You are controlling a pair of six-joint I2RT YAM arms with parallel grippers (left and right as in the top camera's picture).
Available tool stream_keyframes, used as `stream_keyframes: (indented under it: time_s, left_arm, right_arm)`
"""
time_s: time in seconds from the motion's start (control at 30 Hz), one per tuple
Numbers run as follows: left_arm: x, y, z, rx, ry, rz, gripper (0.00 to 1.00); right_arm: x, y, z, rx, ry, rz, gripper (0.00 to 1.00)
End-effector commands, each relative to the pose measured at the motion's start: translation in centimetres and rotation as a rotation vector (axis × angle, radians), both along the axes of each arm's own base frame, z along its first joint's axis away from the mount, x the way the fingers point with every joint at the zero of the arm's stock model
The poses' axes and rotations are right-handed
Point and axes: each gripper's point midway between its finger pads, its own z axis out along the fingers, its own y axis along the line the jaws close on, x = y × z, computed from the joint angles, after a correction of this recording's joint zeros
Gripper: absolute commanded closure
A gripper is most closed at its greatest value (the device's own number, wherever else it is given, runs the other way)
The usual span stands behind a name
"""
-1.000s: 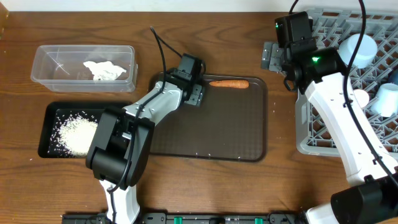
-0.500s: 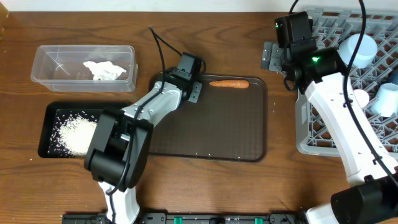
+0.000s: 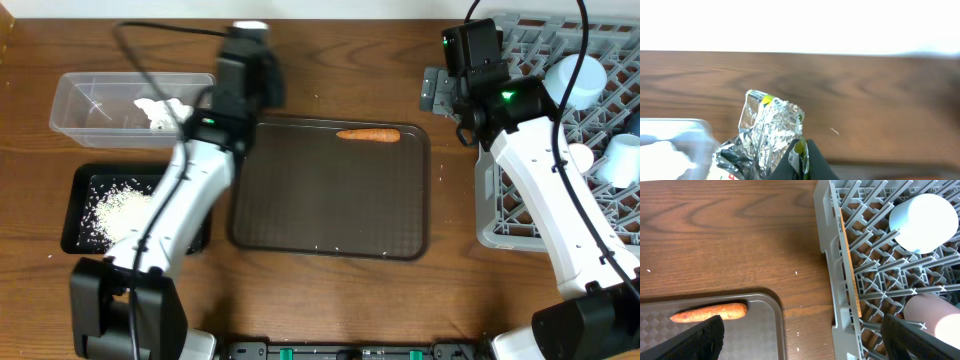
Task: Sort waste into correct bins and load items into the dishwasher rack
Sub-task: 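Lift the wrapper and drop it into the clear plastic container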
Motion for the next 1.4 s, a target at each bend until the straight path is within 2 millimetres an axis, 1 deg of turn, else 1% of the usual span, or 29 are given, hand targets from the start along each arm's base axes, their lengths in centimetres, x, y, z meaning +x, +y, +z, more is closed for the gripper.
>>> stream_keyframes:
  time_s: [0.0,0.03,0.1,0.17,0.23,0.3,0.33,0.37,0.4,0.43,0.47,0.5,0.57,0.63,0.67,0.7,0.83,0.9,0.97,1.0,1.03,1.1,1.2,1.23,1.3,1.37]
  left_arm:
    - [0.9,6.4,-0.5,-0.090,0.005,0.200,0.94]
    - [1.1,8.4,-0.6,-0.110,0.001,0.252,0.94]
    - [1.3,11.7,-0.8,-0.147,-0.008,0.341,0.94]
    - [1.5,14.3,-1.1,-0.167,-0.018,0.403,0.94]
    - [1.7,16.1,-1.7,-0.173,-0.021,0.434,0.94]
    - [2.0,17.4,-2.5,-0.173,-0.016,0.459,0.92]
    - [2.1,17.8,-3.0,-0.172,-0.011,0.467,0.90]
    - [2.3,18.1,-3.6,-0.171,-0.003,0.472,0.84]
    - [2.4,18.3,-4.2,-0.170,0.007,0.477,0.66]
    - [2.4,18.3,-4.6,-0.170,0.015,0.478,0.41]
    - [2.4,18.3,-4.9,-0.169,0.021,0.478,0.22]
    - [2.4,18.3,-4.9,-0.170,0.021,0.477,0.19]
    - [2.4,18.3,-4.4,-0.172,0.011,0.476,0.17]
    - [2.2,18.3,-3.3,-0.174,-0.012,0.474,0.12]
    - [2.1,18.3,-2.3,-0.183,-0.031,0.477,0.08]
    - [1.8,18.2,-1.5,-0.193,-0.045,0.480,0.07]
    - [-0.4,17.9,2.1,-0.241,-0.076,0.504,0.03]
    - [-1.8,18.0,3.0,-0.239,-0.067,0.512,0.02]
    - [-3.1,19.0,3.6,-0.247,-0.059,0.546,0.02]
    - [-3.9,20.4,3.5,-0.263,-0.049,0.595,0.01]
    - [-4.2,20.9,3.3,-0.269,-0.043,0.614,0.01]
    - [-5.6,23.2,2.2,-0.300,-0.004,0.699,0.01]
    - [-8.9,27.0,0.0,-0.347,0.083,0.852,0.01]
    - [-10.5,28.3,-1.0,-0.392,0.118,0.934,0.01]
    - [-12.2,29.3,-2.0,-0.465,0.154,1.016,0.00]
    - [-13.4,29.6,-2.8,-0.523,0.193,1.060,0.00]
  right_arm:
    - [0.2,-0.6,0.0,-0.020,-0.001,-0.011,0.01]
    - [0.2,-0.6,0.0,-0.020,0.000,-0.011,0.01]
    - [0.2,-0.6,0.0,-0.020,0.000,-0.011,0.01]
    - [0.2,-0.6,0.0,-0.020,-0.001,-0.011,0.01]
    - [0.2,-0.6,0.0,-0.020,-0.001,-0.011,0.01]
    - [0.2,-0.6,0.0,-0.020,-0.001,-0.011,0.01]
    - [0.2,-0.6,0.0,-0.020,-0.001,-0.011,0.01]
    - [0.2,-0.6,0.0,-0.020,0.000,-0.011,0.01]
    - [0.2,-0.6,0.0,-0.020,0.000,-0.011,0.01]
    - [0.2,-0.6,0.0,-0.020,-0.001,-0.011,0.01]
    - [0.2,-0.6,0.0,-0.020,-0.001,-0.011,0.01]
    - [0.2,-0.6,0.0,-0.020,-0.001,-0.011,0.01]
    - [0.2,-0.6,0.0,-0.020,-0.001,-0.011,0.01]
    - [0.2,-0.6,0.0,-0.020,-0.001,-0.011,0.01]
    - [0.2,-0.6,0.0,-0.020,0.000,-0.011,0.01]
    - [0.2,-0.6,0.0,-0.020,-0.001,-0.011,0.01]
    - [0.2,-0.6,0.0,-0.020,0.000,-0.011,0.01]
    - [0.2,-0.6,0.0,-0.020,0.000,-0.011,0.01]
    - [0.2,-0.6,0.0,-0.020,0.000,-0.011,0.01]
    - [0.2,-0.6,0.0,-0.020,0.000,-0.011,0.01]
    - [0.2,-0.6,0.0,-0.020,-0.001,-0.011,0.01]
    - [0.2,-0.6,0.0,-0.020,-0.001,-0.011,0.01]
    - [0.2,-0.6,0.0,-0.020,0.000,-0.011,0.01]
    - [0.2,-0.6,0.0,-0.020,0.000,-0.011,0.01]
    - [0.2,-0.6,0.0,-0.020,0.000,-0.011,0.01]
    - [0.2,-0.6,0.0,-0.020,0.000,-0.011,0.01]
